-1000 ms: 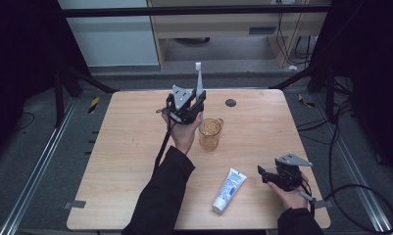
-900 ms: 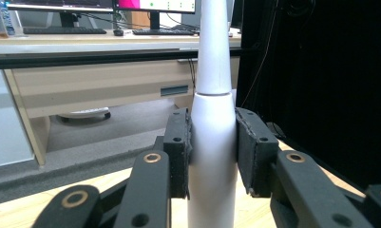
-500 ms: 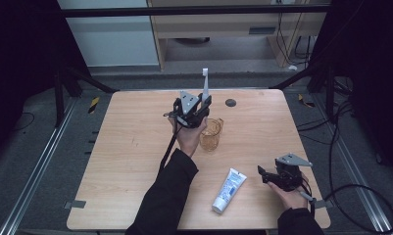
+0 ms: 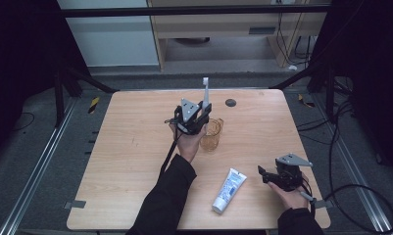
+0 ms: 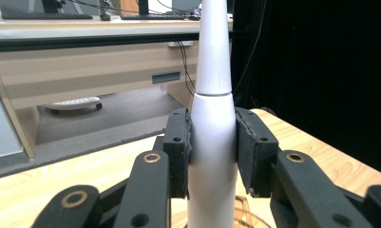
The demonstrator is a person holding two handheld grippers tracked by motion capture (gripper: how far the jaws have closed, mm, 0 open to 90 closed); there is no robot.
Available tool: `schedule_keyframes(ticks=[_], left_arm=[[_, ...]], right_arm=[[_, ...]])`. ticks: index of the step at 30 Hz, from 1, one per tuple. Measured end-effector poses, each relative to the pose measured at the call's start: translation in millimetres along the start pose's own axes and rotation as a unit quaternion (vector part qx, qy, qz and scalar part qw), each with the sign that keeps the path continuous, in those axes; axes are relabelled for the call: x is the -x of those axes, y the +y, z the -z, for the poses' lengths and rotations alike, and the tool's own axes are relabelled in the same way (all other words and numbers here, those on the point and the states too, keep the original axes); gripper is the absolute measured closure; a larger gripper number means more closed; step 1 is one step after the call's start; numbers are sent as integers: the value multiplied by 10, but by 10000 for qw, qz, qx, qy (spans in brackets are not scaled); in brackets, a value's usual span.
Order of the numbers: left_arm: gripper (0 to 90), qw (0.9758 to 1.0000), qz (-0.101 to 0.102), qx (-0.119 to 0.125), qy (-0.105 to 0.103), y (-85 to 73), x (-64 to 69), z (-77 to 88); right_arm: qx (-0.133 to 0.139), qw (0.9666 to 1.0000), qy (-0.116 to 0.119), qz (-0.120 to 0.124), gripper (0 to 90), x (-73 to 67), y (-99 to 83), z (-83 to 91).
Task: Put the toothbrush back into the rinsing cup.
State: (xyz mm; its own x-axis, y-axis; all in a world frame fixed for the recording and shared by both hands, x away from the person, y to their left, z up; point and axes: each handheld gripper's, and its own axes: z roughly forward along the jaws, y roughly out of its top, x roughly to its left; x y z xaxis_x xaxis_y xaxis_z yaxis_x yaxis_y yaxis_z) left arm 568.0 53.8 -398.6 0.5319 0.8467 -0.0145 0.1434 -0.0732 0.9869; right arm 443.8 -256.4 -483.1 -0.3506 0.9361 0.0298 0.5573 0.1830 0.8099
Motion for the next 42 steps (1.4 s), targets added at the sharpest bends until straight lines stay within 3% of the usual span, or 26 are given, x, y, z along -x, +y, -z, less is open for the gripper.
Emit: schedule_keyframes(ticks=[25,34,42], left_arm=[[670,9991,-144,-392,-126,-421,1,25],[659,9989,-140,-417,-183,-452,-12,43],[585,9990,-159,-354,-235,-404,-16,132]], right_arm=[[0,10000,-38,58,259,-2,-6,-15],[-4,10000,-41,51,259,-6,-5,-13],[11,10000,-41,59,258,-9,-1,-11]])
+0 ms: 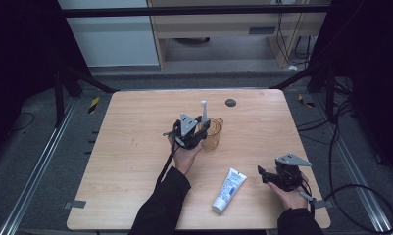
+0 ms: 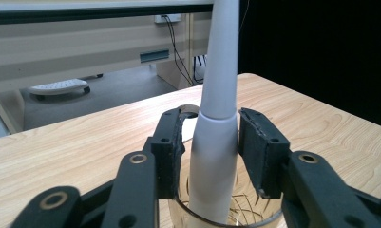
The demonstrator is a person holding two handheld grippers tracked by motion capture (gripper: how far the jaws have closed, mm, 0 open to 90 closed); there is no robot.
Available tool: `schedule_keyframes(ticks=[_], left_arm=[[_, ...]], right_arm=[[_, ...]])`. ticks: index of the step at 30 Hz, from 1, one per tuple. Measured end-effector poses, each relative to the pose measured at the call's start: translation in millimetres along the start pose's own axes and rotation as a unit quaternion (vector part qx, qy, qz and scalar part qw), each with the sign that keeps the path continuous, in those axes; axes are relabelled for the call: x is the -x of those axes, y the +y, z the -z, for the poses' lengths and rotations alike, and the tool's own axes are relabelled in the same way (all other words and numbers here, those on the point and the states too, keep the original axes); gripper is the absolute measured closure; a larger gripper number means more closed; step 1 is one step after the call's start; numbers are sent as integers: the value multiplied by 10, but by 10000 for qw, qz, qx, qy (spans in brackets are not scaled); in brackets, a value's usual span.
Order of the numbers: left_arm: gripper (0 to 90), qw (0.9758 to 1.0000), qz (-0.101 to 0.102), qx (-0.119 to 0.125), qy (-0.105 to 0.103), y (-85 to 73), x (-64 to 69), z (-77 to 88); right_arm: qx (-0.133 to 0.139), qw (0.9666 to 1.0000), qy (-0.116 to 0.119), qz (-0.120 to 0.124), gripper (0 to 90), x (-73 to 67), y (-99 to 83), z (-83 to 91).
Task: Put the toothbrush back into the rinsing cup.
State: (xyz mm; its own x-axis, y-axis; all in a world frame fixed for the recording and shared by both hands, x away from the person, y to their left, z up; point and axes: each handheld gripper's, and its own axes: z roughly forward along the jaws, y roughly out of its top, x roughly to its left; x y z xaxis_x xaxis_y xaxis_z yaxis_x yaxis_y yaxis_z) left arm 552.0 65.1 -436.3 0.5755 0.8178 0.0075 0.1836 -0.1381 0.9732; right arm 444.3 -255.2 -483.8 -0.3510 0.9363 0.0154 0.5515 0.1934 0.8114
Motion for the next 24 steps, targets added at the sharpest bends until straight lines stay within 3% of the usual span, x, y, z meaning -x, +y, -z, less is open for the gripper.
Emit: schedule_keyframes(ticks=[5,12,18,22,24], left_arm=[[527,9999,-2,-122,-40,5,-24,113],[439,9992,-244,-328,40,-21,-64,335],[419,9980,-213,-599,-22,-25,-203,552],[394,9963,-379,-764,60,-18,-311,708],[383,9958,-352,-841,70,-28,-357,785]], right_arm=[[-35,10000,4,-14,258,-8,-1,-6],[-4,10000,-9,39,256,-1,5,-4],[55,10000,-6,9,255,-6,16,24],[110,9999,52,27,257,-23,39,55],[152,9998,118,24,266,-49,54,88]])
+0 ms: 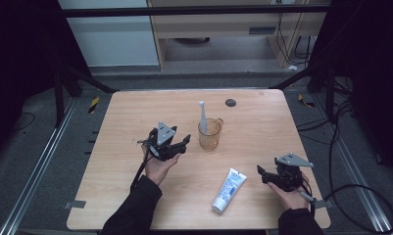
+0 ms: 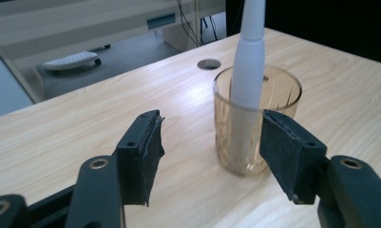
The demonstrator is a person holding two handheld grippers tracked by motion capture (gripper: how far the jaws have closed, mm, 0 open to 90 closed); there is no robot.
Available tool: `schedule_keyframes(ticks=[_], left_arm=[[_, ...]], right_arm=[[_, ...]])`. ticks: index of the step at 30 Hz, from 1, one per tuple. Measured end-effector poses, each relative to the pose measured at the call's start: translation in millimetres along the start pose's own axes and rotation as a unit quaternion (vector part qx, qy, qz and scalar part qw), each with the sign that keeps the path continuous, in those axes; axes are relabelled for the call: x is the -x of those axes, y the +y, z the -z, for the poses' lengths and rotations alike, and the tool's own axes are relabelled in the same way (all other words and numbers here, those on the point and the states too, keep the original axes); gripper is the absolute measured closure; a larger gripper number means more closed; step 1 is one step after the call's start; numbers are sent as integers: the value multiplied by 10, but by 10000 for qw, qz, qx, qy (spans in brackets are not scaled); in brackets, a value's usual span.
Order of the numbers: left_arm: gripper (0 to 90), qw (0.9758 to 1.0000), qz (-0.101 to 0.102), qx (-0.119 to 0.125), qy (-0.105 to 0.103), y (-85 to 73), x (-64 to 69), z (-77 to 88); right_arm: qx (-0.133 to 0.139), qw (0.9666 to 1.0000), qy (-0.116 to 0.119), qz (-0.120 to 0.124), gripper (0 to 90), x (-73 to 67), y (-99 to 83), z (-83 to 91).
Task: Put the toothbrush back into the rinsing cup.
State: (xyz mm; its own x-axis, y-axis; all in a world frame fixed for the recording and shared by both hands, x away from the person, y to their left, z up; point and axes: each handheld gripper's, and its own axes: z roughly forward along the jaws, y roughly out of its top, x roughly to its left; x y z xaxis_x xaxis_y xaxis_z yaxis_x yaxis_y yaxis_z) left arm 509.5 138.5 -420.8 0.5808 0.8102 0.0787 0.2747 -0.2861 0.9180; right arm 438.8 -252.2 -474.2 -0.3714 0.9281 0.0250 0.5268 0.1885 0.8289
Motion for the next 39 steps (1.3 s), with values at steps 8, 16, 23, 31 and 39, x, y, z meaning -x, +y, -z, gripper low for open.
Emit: schedule_keyframes(ticks=[8,16,23,31,39], left_arm=[[361,9994,-126,-328,64,-258,-190,439],[350,9981,305,-480,248,-623,-411,795],[370,9942,808,-448,547,-860,-552,966],[411,9933,721,-619,666,-975,-625,1052],[472,9915,591,-784,849,-1055,-666,1091]], right_arm=[[80,9995,274,130,329,-112,55,86],[-48,9975,643,294,431,-223,45,120],[-213,9932,1003,558,530,-368,40,148],[-504,9838,1543,756,657,-525,1,119],[-750,9730,1963,956,770,-682,-78,126]])
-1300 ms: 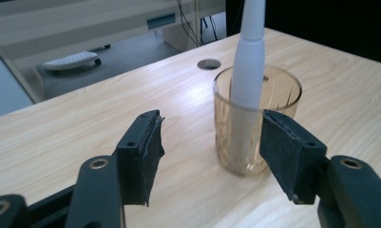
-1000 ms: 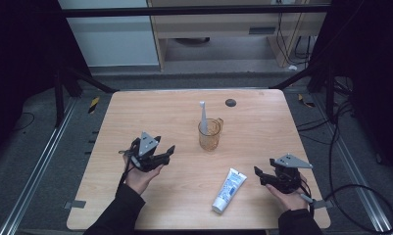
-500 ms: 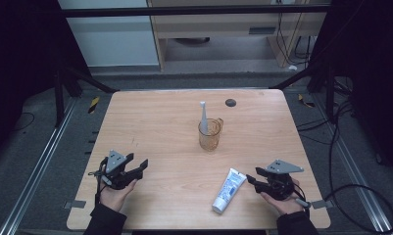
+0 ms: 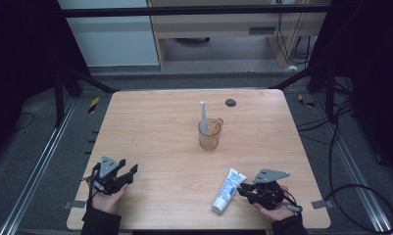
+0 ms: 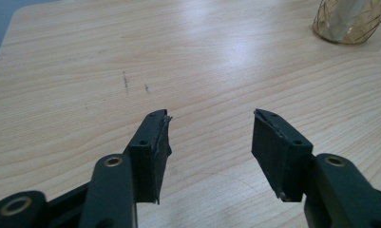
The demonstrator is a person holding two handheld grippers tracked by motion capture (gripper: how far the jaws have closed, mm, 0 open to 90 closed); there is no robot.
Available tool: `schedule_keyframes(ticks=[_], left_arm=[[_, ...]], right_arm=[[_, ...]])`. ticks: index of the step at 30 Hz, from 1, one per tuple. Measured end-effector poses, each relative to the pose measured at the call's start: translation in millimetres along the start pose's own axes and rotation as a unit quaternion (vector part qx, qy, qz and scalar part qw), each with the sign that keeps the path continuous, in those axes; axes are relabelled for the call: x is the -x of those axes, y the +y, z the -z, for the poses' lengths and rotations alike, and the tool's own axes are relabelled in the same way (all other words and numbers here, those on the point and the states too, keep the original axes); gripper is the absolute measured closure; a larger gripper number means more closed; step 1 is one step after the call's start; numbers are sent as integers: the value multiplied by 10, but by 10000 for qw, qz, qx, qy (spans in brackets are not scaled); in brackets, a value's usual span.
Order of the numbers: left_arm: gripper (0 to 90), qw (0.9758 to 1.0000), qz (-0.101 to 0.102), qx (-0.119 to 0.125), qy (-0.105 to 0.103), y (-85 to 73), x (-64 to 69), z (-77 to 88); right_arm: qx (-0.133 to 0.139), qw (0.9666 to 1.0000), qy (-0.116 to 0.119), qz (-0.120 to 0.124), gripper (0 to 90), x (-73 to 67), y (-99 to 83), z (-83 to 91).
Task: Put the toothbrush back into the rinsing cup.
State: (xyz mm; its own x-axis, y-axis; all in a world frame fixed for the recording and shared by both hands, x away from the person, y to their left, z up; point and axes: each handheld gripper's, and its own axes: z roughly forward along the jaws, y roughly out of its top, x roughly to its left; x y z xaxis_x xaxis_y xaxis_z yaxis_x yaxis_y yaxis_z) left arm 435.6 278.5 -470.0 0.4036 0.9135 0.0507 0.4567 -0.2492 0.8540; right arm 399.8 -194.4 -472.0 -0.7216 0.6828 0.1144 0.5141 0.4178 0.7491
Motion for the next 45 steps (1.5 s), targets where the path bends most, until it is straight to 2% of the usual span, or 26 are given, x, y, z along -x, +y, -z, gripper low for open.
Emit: schedule_keyframes(ticks=[5,9,11,15,22,24,35,42,45], left_arm=[[499,9999,-149,-40,20,-18,14,-31],[514,9999,-129,-50,-9,-19,22,-29],[529,9999,-120,-82,-30,-22,27,-35],[555,9998,-93,-133,-65,-21,31,-38],[598,9997,-20,-221,-101,-23,24,-46],[604,9997,-17,-215,-98,-21,19,-41],[611,9997,31,-245,-84,-12,10,-36],[609,9996,30,-265,-51,-14,0,-43],[606,9996,32,-278,-55,-16,0,-49]], right_arm=[[-134,9996,238,80,815,-83,11,-56],[-177,9998,72,-85,835,-42,10,-92],[-210,9996,-86,-191,846,-9,4,-92],[-254,9990,-257,-275,857,56,-14,-103],[-463,9967,-538,-396,878,83,-11,-182],[-450,9963,-588,-428,883,96,3,-207],[-481,9951,-743,-445,898,152,107,-332],[-484,9951,-777,-362,897,180,179,-424],[-498,9950,-766,-408,897,177,202,-447]])
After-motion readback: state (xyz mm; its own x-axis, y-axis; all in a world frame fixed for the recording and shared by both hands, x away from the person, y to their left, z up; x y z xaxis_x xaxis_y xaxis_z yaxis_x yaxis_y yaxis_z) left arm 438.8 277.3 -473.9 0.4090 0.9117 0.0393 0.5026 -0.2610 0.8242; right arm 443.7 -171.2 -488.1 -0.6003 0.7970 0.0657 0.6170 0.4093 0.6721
